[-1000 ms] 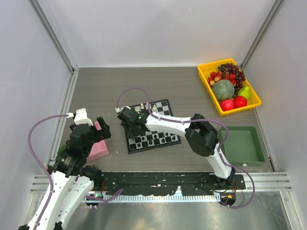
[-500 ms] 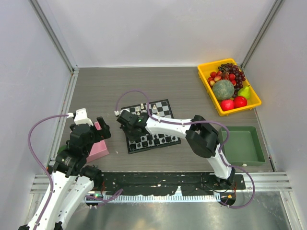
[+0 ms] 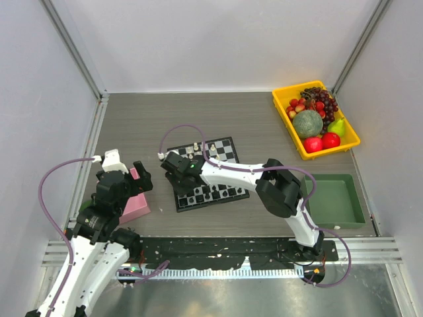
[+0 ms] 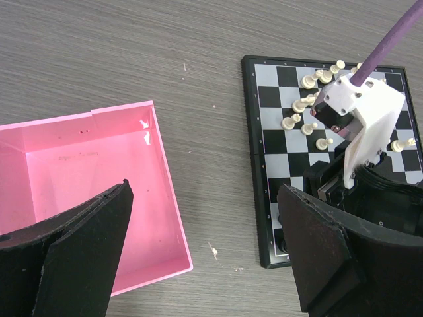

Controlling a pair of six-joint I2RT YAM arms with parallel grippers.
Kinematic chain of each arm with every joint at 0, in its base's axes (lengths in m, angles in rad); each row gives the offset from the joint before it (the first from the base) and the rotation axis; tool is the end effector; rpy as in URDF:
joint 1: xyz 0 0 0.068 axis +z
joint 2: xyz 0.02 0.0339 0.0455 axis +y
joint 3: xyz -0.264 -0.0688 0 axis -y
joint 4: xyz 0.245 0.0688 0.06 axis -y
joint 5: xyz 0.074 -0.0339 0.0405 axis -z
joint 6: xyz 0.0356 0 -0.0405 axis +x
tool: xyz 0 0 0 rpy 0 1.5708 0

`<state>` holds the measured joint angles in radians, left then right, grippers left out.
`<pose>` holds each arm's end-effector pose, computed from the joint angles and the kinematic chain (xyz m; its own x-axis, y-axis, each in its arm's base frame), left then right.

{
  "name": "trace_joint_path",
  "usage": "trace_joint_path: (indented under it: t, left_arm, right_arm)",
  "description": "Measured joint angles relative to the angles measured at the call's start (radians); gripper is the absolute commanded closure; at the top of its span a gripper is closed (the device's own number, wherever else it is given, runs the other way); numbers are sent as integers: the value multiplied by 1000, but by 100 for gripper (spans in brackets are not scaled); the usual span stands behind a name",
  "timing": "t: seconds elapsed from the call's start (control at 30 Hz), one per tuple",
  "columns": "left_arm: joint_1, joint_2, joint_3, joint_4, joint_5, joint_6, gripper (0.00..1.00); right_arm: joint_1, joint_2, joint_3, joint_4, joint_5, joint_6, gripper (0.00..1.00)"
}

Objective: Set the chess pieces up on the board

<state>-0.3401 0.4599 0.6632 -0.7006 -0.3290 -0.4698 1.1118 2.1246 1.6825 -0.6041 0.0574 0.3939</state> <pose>0.1037 -0.0245 0.2875 -0.4227 -0.3049 -0.8534 -0.1608 0.9520 -0.2604 0.2060 0.4122 0.1926 -0.6927 -0.5369 -0.4816 -0.6676 0.7300 0.1464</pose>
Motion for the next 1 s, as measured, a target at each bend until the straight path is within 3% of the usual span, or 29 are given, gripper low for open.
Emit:
trace_joint_path:
  t: [0.3,0.47,0.63,0.77,1.0]
  left_arm:
    - [0,9,3,0,0,0,1]
    - [0,48,10,0,18,-1,1]
    - [0,111,32,7,39,2,1]
    - [2,183,68,13,45,21,1]
    - [58,436,214,77,115,100,1]
  right_arm:
    - [-22,-13,40,-10,1,-13,55]
    - [-59,-108,-1,14,13,-23,51]
    - [-105,-306,-179,68,48,-14,52]
    - [-160,-517,-415,132,81,26,52]
    - [-212,-843,-787,198,130,138,52]
